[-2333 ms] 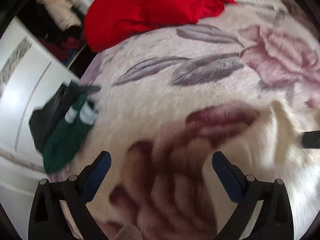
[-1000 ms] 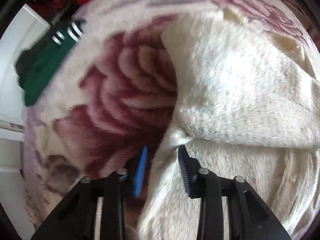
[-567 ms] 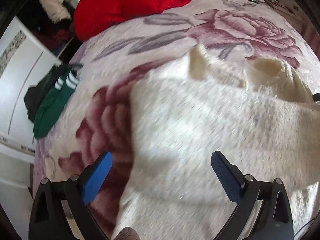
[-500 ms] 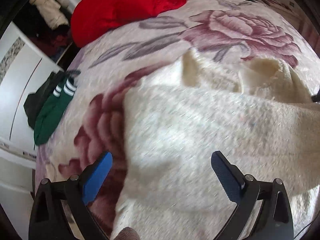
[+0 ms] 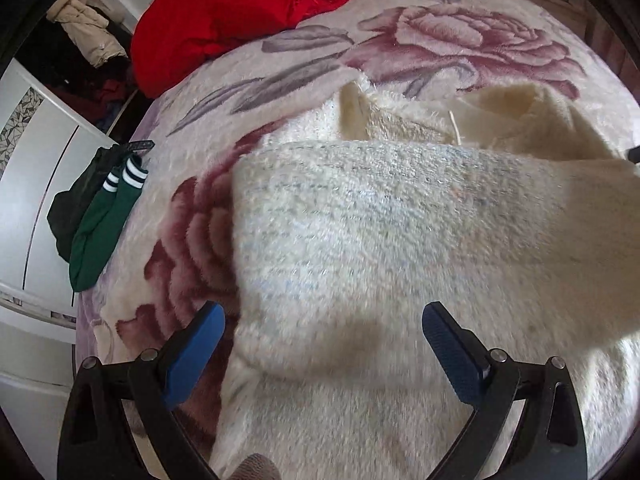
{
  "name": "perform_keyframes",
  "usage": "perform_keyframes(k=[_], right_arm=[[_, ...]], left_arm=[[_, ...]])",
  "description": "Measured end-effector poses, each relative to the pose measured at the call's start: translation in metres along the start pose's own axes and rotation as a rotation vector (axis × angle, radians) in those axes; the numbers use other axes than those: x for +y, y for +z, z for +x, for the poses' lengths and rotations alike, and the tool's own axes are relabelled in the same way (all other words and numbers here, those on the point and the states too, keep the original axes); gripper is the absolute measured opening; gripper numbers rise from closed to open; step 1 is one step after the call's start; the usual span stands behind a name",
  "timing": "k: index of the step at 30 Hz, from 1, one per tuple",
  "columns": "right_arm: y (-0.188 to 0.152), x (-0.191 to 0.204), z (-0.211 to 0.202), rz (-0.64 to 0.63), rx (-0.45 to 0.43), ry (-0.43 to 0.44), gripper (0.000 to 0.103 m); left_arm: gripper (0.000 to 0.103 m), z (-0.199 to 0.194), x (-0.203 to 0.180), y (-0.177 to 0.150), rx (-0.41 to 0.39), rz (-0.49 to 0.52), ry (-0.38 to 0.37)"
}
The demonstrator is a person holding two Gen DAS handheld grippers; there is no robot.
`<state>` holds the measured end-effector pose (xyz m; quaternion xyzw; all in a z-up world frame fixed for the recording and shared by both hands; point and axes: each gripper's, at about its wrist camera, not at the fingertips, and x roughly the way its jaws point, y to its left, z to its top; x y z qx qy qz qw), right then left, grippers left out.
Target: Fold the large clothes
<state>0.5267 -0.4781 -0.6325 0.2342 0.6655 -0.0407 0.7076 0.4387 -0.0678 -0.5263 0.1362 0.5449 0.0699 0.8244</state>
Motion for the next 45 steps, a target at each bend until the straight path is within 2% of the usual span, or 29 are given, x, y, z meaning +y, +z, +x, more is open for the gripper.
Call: perform_keyframes(k=[1,3,6,7,9,10,11,13,14,16,17,18,19,20,21,23,24,26,29,32,34,36,40,43,45], right_arm=[[-0.010,-0.005,-0.013,0.014,-0.019,-0.007,0.053],[-0.045,-0.018,-0.047,0.055,-0.050,-0.021,0.054],[-0.100,-0.029,-0.091,0.139,-0.114,0.044,0.054],[-0.109,-0.033,-0.108,0.160,-0.142,0.074,0.054],[-0.138,-0.020,-0.130,0.161,-0.239,0.155,0.054],[-0.141,-0.013,-0.133,0.143,-0.257,0.176,0.054],[-0.150,0.006,-0.129,0.089,-0.267,0.217,0.054],[-0.155,0.021,-0.118,0.025,-0.258,0.237,0.054],[-0.153,0.030,-0.100,-0.005,-0.223,0.229,0.054],[-0.145,0.036,-0.039,0.004,-0.100,0.022,0.054],[-0.143,0.029,-0.017,0.029,-0.032,-0.050,0.054],[-0.147,0.022,-0.011,0.076,-0.005,-0.070,0.054],[-0.156,0.015,-0.017,0.168,-0.012,-0.030,0.054],[-0.164,0.012,-0.028,0.217,-0.031,0.006,0.055],[-0.184,0.011,-0.053,0.291,-0.061,0.084,0.056],[-0.210,0.017,-0.086,0.312,-0.068,0.163,0.057],[-0.229,0.023,-0.112,0.303,-0.073,0.173,0.057],[-0.255,0.031,-0.153,0.272,-0.081,0.157,0.067],[-0.291,0.043,-0.227,0.207,-0.113,0.109,0.074],[-0.311,0.039,-0.272,0.175,-0.112,0.077,0.075],[-0.326,0.028,-0.299,0.197,-0.121,0.063,0.075],[-0.333,0.011,-0.319,0.239,-0.120,0.053,0.075],[-0.333,-0.028,-0.331,0.314,-0.099,0.080,0.075],[-0.296,-0.053,-0.313,0.290,-0.046,0.102,0.075],[-0.255,-0.055,-0.286,0.212,-0.009,0.121,0.075]], left_arm=[[0.101,-0.005,0.002,-0.004,0.002,-0.005,-0.007],[0.101,-0.018,0.008,-0.015,0.005,-0.015,-0.019],[0.101,-0.035,0.016,-0.037,0.016,-0.013,-0.030],[0.101,-0.040,0.019,-0.047,0.020,-0.007,-0.029],[0.101,-0.046,0.022,-0.064,0.032,0.009,-0.032],[0.101,-0.049,0.024,-0.073,0.039,0.018,-0.033],[0.101,-0.052,0.026,-0.079,0.041,0.023,-0.034],[0.101,-0.059,0.033,-0.097,0.042,0.032,-0.043],[0.101,-0.062,0.036,-0.104,0.039,0.033,-0.048],[0.101,-0.067,0.045,-0.117,0.042,0.038,-0.055],[0.101,-0.070,0.051,-0.124,0.044,0.035,-0.062],[0.101,-0.072,0.056,-0.129,0.044,0.032,-0.068],[0.101,-0.075,0.064,-0.135,0.048,0.027,-0.074],[0.101,-0.077,0.072,-0.140,0.058,0.018,-0.082],[0.101,-0.080,0.079,-0.144,0.064,0.009,-0.091],[0.101,-0.092,0.092,-0.151,0.069,0.000,-0.101],[0.101,-0.099,0.097,-0.154,0.070,0.001,-0.104],[0.101,-0.114,0.106,-0.158,0.069,-0.009,-0.112],[0.101,-0.133,0.111,-0.160,0.077,-0.027,-0.136],[0.101,-0.145,0.100,-0.159,0.095,-0.018,-0.167],[0.101,-0.151,0.085,-0.157,0.116,-0.014,-0.199],[0.101,-0.156,0.070,-0.154,0.140,-0.031,-0.234],[0.101,-0.160,0.027,-0.148,0.178,-0.077,-0.287],[0.101,-0.161,-0.010,-0.140,0.197,-0.115,-0.265],[0.101,-0.160,-0.030,-0.131,0.211,-0.151,-0.207]])
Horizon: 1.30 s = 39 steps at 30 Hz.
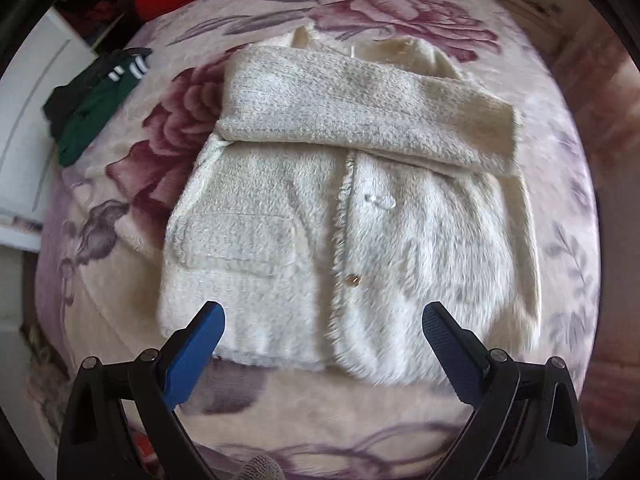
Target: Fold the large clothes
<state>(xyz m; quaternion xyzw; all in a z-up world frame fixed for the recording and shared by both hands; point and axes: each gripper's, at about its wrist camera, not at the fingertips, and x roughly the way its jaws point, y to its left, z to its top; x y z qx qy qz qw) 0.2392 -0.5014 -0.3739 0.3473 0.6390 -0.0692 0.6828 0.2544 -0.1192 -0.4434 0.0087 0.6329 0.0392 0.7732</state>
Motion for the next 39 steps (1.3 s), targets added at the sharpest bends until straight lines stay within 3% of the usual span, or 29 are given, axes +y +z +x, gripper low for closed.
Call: perform_keyframes(k=[4,8,12,15,19,24,28,29,30,31,32,34,35,36,37,38,39], right_arm=[[0.085,0.024,0.079,-0.149,0.129,0.115,0.075],[0.132,0.045,0.130,-0.275,0.216,0.186,0.075],[0.155,0.041,0.150,-0.294,0.251,0.184,0.075],[0.174,0.035,0.156,-0.288,0.260,0.180,0.075],[0.207,0.031,0.163,-0.294,0.235,0.178,0.075],[0.249,0.030,0.208,-0.324,0.236,0.193,0.075],[0.268,0.018,0.255,-0.285,0.294,0.227,0.075],[0.273,0.015,0.268,-0.267,0.317,0.238,0.075],[0.277,0.011,0.280,-0.247,0.342,0.254,0.075],[0.280,0.009,0.289,-0.232,0.360,0.272,0.075],[0.284,0.007,0.300,-0.205,0.392,0.301,0.075],[0.287,0.006,0.316,-0.165,0.436,0.350,0.074],[0.287,0.007,0.320,-0.161,0.451,0.352,0.067],[0.286,0.010,0.328,-0.157,0.471,0.350,0.057],[0.283,0.013,0.331,-0.158,0.487,0.360,0.024],[0.282,0.016,0.333,-0.158,0.502,0.365,0.013],[0.280,0.021,0.330,-0.161,0.490,0.366,0.013]], left_arm=[[0.101,0.006,-0.031,0.014,0.028,-0.114,0.136],[0.101,0.009,-0.052,0.023,0.032,-0.218,0.175],[0.101,0.010,-0.077,0.021,0.041,-0.231,0.201],[0.101,0.017,-0.102,0.013,0.069,-0.235,0.156],[0.101,0.036,-0.140,-0.003,0.094,-0.199,0.039],[0.101,0.070,-0.188,-0.026,0.132,-0.195,-0.121],[0.101,0.100,-0.235,-0.037,0.150,-0.110,-0.140],[0.098,0.108,-0.245,-0.039,0.153,-0.084,-0.123],[0.079,0.116,-0.251,-0.041,0.151,-0.069,-0.099],[0.042,0.122,-0.255,-0.042,0.157,-0.061,-0.072],[0.028,0.133,-0.258,-0.043,0.183,-0.050,-0.039],[0.012,0.137,-0.256,-0.043,0.160,-0.052,-0.011],[0.009,0.134,-0.255,-0.042,0.138,-0.047,0.003],[0.007,0.132,-0.255,-0.041,0.127,-0.044,0.008],[0.006,0.125,-0.253,-0.040,0.110,-0.045,0.004],[0.006,0.115,-0.250,-0.041,0.090,-0.048,0.005],[0.005,0.106,-0.248,-0.040,0.074,-0.055,-0.001]])
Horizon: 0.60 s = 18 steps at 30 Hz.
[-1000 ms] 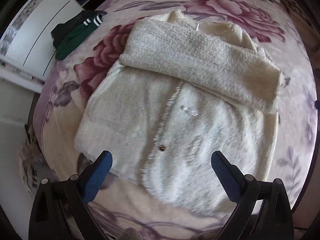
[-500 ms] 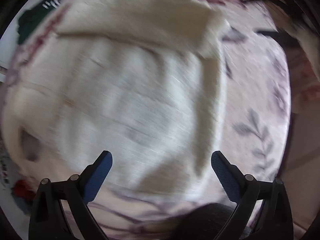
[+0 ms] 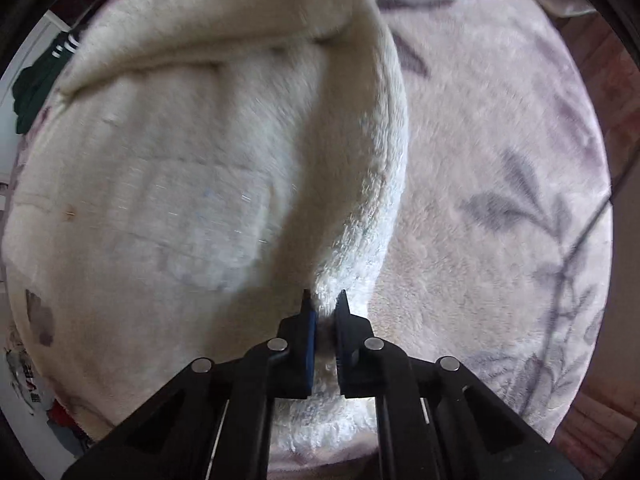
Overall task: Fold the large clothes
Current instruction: 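Grasp the cardigan hem with both grippers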
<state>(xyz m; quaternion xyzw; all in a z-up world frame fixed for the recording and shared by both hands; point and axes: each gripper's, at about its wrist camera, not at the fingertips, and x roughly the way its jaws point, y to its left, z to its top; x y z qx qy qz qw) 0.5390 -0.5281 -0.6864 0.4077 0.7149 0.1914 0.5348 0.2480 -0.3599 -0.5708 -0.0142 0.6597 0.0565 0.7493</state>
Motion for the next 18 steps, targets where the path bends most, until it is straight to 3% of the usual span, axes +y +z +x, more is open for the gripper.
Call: perform_keyframes(k=[5,11,14,18], right_arm=[[-0.021,0.044,-0.019,-0.065,-0.047,-0.027,0.011],[-0.057,0.155,-0.036,-0.250,-0.082,-0.080,0.010],[-0.074,0.217,-0.026,-0.346,-0.086,-0.119,0.010],[-0.089,0.310,0.028,-0.432,-0.069,-0.194,0.010]], left_arm=[[0.004,-0.072,0.041,-0.004,-0.119,-0.063,-0.022],[0.004,-0.133,0.133,0.002,-0.226,-0.212,-0.097],[0.004,-0.147,0.193,0.009,-0.264,-0.291,-0.116],[0.004,-0.138,0.264,0.016,-0.293,-0.411,-0.130]])
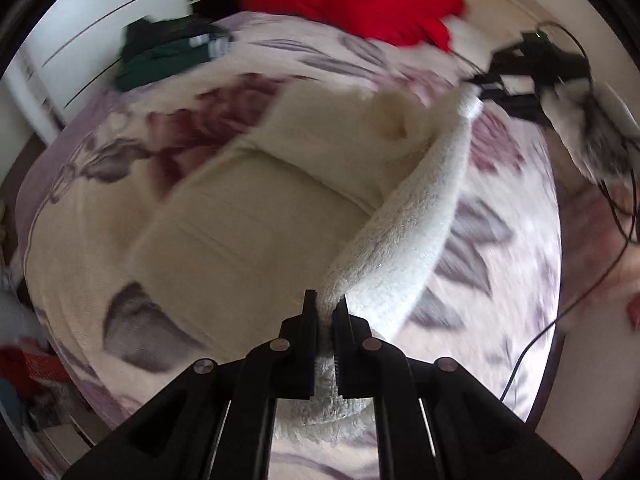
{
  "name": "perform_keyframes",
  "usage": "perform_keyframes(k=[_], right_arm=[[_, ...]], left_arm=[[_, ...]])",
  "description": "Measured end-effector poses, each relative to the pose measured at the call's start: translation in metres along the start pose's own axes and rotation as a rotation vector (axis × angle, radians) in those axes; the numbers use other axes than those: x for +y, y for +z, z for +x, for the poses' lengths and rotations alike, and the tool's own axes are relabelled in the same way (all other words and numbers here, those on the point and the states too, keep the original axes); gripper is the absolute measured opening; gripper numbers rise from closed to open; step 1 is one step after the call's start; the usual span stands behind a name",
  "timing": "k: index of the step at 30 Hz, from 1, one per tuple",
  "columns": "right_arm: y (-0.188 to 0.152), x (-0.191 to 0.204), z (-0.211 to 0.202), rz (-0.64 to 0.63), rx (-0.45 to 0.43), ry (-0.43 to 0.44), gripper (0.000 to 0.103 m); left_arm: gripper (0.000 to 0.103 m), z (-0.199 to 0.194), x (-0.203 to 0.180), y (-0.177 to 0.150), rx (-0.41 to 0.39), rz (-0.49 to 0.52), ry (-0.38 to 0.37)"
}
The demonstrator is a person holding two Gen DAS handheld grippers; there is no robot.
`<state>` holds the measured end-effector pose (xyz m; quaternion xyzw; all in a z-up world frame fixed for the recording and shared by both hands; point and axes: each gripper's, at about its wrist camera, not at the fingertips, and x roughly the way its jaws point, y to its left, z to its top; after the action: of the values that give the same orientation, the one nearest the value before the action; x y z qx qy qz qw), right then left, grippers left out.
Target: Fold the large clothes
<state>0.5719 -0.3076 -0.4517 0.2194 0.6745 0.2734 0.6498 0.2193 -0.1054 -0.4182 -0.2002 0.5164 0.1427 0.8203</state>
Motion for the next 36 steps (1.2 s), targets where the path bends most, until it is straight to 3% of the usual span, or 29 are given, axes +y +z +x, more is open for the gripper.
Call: perform_keyframes(k=[5,10,15,21,23,24,25,26,27,29,31,36], right_arm=[[0.026,0.095,0.075,-0.076,0.026,-0.102,0.010],[0.037,0.168,0.184,-0.203,0.072,-0.292,0.010],[0.035,0.187,0.257,-0.223,0.093,-0.379,0.010],[0.035,0.189,0.313,-0.260,0.097,-0.481,0.010],[0.035,0.190,0.318,-0.264,0.115,-0.482,0.015],[0.033,0.191,0.316,-0.270,0.118,-0.469,0.025],[0.031,0.192,0.310,-0.260,0.124,-0.436,0.033],[0.029,0.192,0.303,-0.247,0.136,-0.394,0.048],[0.024,0.192,0.292,-0.225,0.151,-0.341,0.061],[0.013,0.193,0.262,-0.186,0.127,-0.251,0.071],[-0.007,0.190,0.223,-0.159,0.072,-0.207,0.072],[-0.078,0.147,0.139,-0.035,-0.056,-0.291,0.072]], left_arm=[[0.004,0.034,0.086,0.027,-0.025,-0.133,0.006],[0.004,0.081,0.154,0.030,0.023,-0.228,0.003],[0.004,0.125,0.205,0.024,0.080,-0.306,-0.016],[0.011,0.154,0.241,0.016,0.130,-0.414,-0.131],[0.016,0.147,0.261,0.011,0.147,-0.473,-0.229],[0.019,0.140,0.268,0.008,0.151,-0.496,-0.253],[0.032,0.132,0.278,0.003,0.161,-0.517,-0.256],[0.046,0.125,0.286,-0.001,0.178,-0.522,-0.250],[0.069,0.122,0.290,-0.004,0.191,-0.521,-0.251],[0.070,0.111,0.299,-0.006,0.196,-0.506,-0.290],[0.070,0.103,0.303,0.000,0.201,-0.472,-0.326],[0.070,0.100,0.291,0.040,0.211,-0.336,-0.371]])
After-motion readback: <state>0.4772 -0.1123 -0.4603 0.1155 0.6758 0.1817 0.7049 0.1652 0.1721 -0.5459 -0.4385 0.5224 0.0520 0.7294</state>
